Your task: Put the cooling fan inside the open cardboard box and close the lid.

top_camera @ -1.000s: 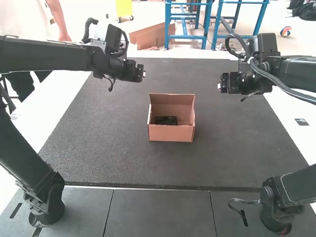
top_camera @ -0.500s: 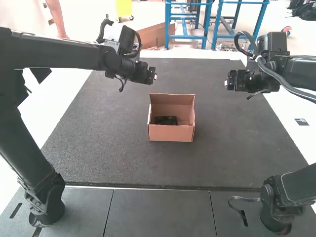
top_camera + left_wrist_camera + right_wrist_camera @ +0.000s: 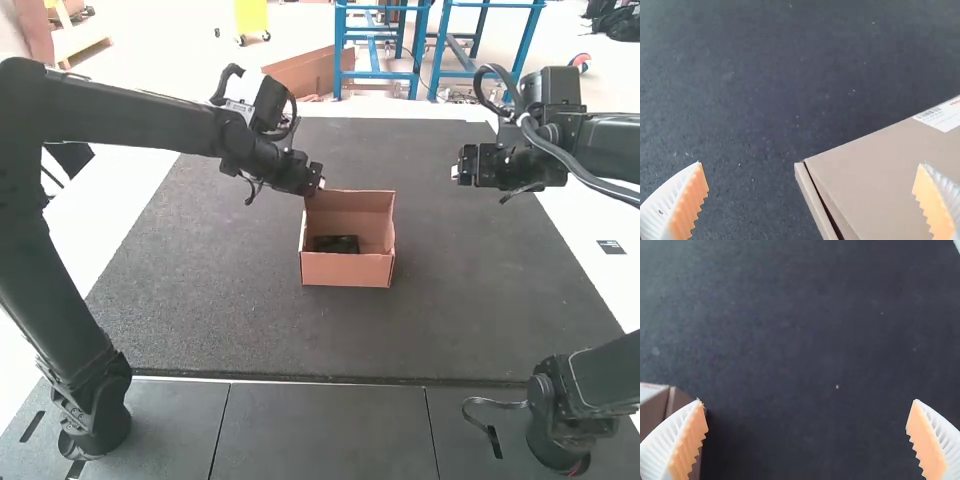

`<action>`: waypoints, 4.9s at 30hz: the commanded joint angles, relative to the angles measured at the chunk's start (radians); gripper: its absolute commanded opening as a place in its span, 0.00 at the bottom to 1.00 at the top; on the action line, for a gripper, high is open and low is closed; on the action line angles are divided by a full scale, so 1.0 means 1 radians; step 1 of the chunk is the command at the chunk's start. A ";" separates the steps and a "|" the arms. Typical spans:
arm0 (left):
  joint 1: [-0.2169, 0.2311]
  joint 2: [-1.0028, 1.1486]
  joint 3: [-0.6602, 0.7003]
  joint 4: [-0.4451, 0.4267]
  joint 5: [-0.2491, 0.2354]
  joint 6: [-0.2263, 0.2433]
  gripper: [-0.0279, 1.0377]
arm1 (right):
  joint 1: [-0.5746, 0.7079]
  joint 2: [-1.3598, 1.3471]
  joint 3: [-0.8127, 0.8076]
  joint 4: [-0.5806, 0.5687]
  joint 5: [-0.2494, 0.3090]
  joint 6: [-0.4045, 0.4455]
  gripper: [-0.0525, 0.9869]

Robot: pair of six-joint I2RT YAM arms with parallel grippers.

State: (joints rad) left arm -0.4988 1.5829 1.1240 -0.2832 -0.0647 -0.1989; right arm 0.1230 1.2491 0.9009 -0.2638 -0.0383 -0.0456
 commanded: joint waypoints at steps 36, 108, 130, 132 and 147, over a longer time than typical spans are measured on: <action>-0.014 -0.029 -0.279 0.165 0.006 0.049 0.94 | -0.013 0.001 0.036 -0.051 -0.040 0.016 0.93; 0.154 -1.577 -1.061 0.526 -0.130 0.150 0.93 | -0.010 -1.097 -0.655 0.466 0.040 -0.079 0.93; 0.238 -1.584 -1.126 0.361 -0.142 0.078 0.92 | -0.022 -1.255 -0.901 0.466 0.028 -0.123 0.93; 0.276 -1.583 -1.126 0.346 -0.142 0.075 0.92 | -0.022 -1.254 -0.901 0.426 0.029 -0.105 0.93; 0.408 -1.583 -1.126 0.308 -0.144 0.053 0.92 | -0.031 -1.255 -0.902 0.327 0.054 -0.048 0.93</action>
State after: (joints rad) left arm -0.1272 0.0120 0.0055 0.0193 -0.1993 -0.1440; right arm 0.1139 0.0078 0.0032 0.0624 -0.0021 -0.1112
